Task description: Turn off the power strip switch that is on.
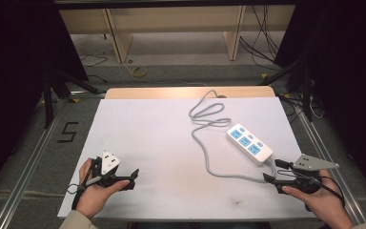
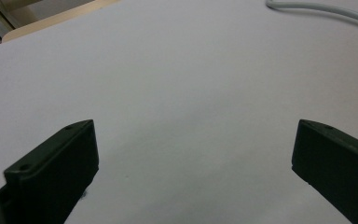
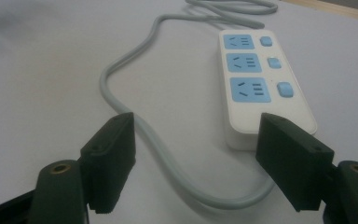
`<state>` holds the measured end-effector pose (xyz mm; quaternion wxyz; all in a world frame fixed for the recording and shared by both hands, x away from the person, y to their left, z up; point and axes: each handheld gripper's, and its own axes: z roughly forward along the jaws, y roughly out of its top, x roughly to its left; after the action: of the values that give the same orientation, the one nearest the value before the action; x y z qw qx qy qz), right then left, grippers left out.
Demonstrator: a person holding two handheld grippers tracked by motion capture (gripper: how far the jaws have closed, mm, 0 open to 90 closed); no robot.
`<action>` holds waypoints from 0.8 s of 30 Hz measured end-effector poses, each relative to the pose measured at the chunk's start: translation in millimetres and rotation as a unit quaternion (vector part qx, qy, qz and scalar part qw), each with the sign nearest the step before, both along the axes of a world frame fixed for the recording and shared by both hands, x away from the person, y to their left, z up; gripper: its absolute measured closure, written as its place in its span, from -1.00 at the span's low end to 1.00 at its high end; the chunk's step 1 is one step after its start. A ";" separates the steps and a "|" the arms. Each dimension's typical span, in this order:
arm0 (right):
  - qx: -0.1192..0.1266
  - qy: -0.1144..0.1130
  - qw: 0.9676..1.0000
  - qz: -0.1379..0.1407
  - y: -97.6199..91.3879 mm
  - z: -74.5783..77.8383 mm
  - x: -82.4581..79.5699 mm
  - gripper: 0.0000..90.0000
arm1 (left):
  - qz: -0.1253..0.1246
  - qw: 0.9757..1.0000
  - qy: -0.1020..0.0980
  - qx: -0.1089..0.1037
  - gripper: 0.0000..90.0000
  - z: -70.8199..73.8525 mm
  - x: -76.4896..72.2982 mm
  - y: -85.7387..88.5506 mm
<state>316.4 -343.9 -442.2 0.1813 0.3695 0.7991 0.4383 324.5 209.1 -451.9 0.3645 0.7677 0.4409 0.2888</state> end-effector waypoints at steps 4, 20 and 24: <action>-0.003 -0.004 1.000 -0.004 -0.2 3.0 -0.4 -0.16 | -0.005 1.000 -0.002 0.001 -0.98 0.2 -0.4 -2.4; -0.033 -0.028 0.998 -0.041 -2.9 18.4 7.5 1.00 | -0.007 1.000 -0.006 0.003 -0.96 1.1 -0.1 -5.2; -0.041 -0.024 0.998 -0.042 -1.9 19.4 11.9 1.00 | -0.007 1.000 -0.006 0.003 -0.95 1.1 -0.2 -5.9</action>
<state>328.4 -345.8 -422.8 0.2332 0.3841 0.7957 0.4061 324.3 203.2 -450.8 0.3667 0.7703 0.4323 0.2921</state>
